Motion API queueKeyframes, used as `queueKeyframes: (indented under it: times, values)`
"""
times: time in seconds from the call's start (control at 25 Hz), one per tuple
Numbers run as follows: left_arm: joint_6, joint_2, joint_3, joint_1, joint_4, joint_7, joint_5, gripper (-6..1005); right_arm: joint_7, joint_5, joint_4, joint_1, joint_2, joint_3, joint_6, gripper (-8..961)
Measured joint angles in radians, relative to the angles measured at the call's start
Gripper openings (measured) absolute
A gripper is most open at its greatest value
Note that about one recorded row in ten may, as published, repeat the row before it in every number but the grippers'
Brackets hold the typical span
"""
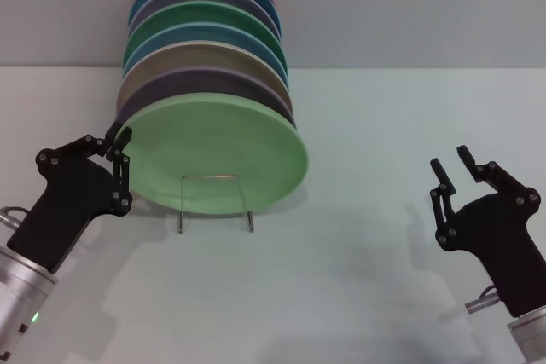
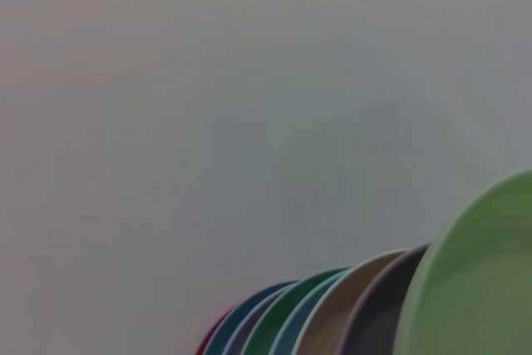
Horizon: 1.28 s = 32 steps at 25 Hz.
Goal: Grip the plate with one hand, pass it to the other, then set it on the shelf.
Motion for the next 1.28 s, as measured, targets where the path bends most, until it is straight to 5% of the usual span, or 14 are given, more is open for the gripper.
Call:
queueKeyframes:
  times: [0.48,0.8,1.04,1.28]
  values:
    - [0.004,0.0,-0.004,0.011,0.0,0.0,0.0,125,0.0,0.0,0.0,0.009,0.0,0.0,0.017,254]
    - [0.256,0.002,-0.012,0.106,-0.002,-0.04,-0.006,198,0.01,0.0,-0.002,0.014,0.0,0.072,0.036,253]
    - [0.293,0.002,-0.096,0.14,-0.011,-0.224,-0.009,339,0.183,0.0,-0.02,-0.008,-0.003,0.177,-0.042,253]
    - [0.237,0.002,-0.159,0.14,-0.008,-0.345,-0.009,680,0.45,0.0,-0.073,-0.026,-0.007,0.285,-0.138,252]
